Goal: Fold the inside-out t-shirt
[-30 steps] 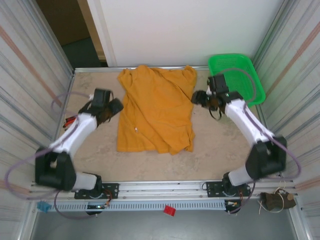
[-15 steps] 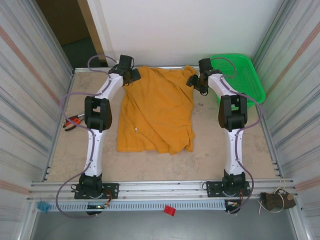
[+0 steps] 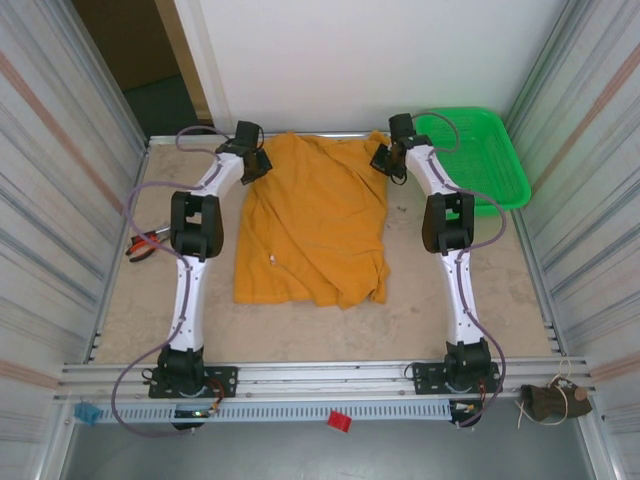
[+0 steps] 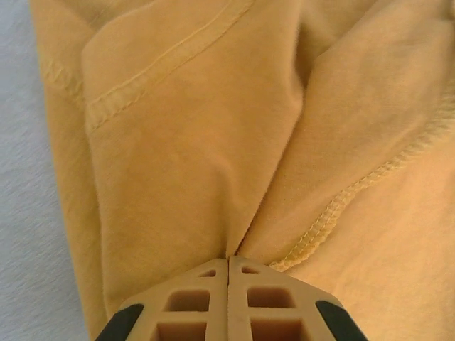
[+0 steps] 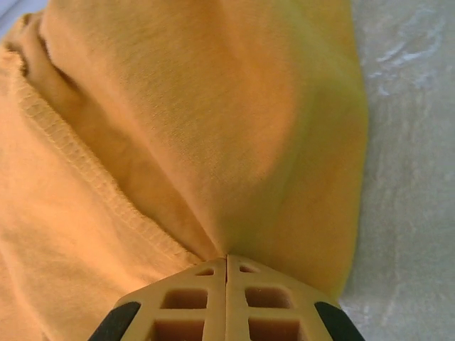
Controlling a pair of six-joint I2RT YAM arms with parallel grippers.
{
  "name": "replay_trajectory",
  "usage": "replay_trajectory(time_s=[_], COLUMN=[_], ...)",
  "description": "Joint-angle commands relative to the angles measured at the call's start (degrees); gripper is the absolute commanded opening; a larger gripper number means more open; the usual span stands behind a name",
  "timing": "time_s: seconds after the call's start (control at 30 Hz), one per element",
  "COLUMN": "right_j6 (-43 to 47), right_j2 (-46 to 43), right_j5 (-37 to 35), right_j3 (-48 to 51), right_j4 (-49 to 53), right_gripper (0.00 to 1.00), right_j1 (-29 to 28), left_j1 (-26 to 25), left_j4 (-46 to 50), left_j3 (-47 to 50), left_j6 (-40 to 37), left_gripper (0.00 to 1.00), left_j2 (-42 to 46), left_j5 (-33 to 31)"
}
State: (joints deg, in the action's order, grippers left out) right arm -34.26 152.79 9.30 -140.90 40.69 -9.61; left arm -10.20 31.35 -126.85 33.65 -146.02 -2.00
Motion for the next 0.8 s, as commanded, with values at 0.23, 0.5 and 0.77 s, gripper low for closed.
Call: replay_trajectory(time_s=[0.23,0.5,0.77], right_j6=[0.25,-0.77,2.09], right_j2=[-7.33,-11.99,-25.83], right_j5=[-7.7,-6.54,-0.1], right_j3=[7.54,13.49,25.9], right_j4=[0.16,-4.29,-6.08], right_gripper=[0.0,0.0,0.51], right_j1=[2.0,2.27,-1.11], left_j1=[5.19,8.67,4.83], left_j4=[-2.12,-7.71,-9.86], left_j3=[17.21,27.49,30.67], left_j6=[2.45,4.32,-5.27], left_gripper=[0.0,0.0,0.66], left_j2=[14.62,20.6,30.4], left_j5=[-4.98,-3.78,4.62])
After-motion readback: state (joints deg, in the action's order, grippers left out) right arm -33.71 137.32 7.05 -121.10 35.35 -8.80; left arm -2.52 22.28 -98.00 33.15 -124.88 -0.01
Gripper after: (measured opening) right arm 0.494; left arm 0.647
